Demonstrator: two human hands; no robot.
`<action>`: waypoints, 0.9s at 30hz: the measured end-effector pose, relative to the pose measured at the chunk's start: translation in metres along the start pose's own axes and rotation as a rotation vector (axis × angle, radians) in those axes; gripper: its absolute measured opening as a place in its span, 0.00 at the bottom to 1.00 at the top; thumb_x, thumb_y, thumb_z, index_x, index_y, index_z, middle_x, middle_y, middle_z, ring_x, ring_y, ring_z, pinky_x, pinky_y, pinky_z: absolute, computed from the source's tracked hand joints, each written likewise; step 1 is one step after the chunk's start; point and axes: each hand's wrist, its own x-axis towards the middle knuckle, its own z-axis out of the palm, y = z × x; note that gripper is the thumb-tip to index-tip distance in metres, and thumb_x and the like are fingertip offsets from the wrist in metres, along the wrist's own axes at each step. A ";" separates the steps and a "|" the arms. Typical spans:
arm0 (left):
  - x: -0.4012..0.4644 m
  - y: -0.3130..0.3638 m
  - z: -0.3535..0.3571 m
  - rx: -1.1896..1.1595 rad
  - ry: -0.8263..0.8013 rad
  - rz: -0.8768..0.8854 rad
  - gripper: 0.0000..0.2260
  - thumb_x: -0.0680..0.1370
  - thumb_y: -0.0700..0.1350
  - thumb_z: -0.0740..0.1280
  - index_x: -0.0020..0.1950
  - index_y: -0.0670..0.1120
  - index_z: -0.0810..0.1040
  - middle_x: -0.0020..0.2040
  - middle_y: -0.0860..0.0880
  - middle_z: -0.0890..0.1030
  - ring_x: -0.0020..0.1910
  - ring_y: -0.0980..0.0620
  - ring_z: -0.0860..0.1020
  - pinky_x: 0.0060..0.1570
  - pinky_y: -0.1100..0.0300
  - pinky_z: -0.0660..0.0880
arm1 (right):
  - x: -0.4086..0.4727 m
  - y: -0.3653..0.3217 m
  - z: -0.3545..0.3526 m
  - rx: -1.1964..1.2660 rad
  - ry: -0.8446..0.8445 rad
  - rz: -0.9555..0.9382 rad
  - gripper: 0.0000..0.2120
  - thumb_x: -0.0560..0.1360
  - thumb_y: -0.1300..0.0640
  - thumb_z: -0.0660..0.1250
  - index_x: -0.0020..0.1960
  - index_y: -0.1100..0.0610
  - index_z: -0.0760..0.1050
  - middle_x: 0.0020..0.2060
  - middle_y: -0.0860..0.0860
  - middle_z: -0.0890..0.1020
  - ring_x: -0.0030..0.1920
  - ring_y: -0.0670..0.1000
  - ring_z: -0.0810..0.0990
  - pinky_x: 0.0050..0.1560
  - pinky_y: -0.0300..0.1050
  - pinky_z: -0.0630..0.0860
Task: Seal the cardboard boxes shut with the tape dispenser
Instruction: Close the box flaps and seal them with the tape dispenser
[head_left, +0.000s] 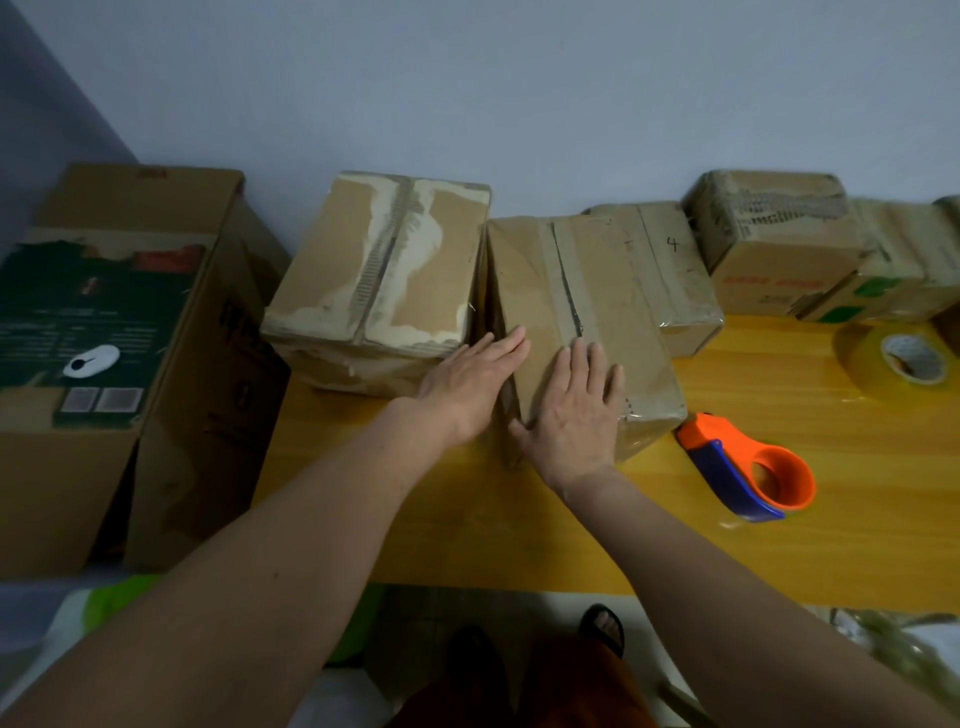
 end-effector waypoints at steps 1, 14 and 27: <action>-0.001 0.000 0.001 -0.007 -0.012 -0.004 0.41 0.74 0.28 0.61 0.79 0.53 0.46 0.79 0.59 0.41 0.78 0.54 0.45 0.75 0.57 0.47 | -0.002 0.005 -0.001 0.013 0.004 -0.050 0.51 0.72 0.28 0.54 0.77 0.63 0.42 0.77 0.61 0.46 0.77 0.60 0.41 0.75 0.60 0.41; -0.008 0.032 0.030 -0.203 0.160 -0.431 0.33 0.80 0.62 0.53 0.80 0.50 0.45 0.78 0.59 0.38 0.73 0.42 0.61 0.61 0.51 0.68 | -0.009 0.078 -0.037 0.589 -0.198 0.208 0.15 0.81 0.49 0.58 0.42 0.59 0.71 0.44 0.62 0.82 0.45 0.62 0.80 0.42 0.51 0.73; -0.066 -0.007 0.054 0.139 0.171 -0.346 0.43 0.63 0.77 0.32 0.75 0.59 0.31 0.78 0.43 0.48 0.74 0.40 0.56 0.69 0.45 0.60 | 0.020 0.076 -0.063 0.172 0.094 0.074 0.25 0.77 0.44 0.62 0.64 0.60 0.67 0.61 0.60 0.70 0.61 0.60 0.68 0.58 0.52 0.69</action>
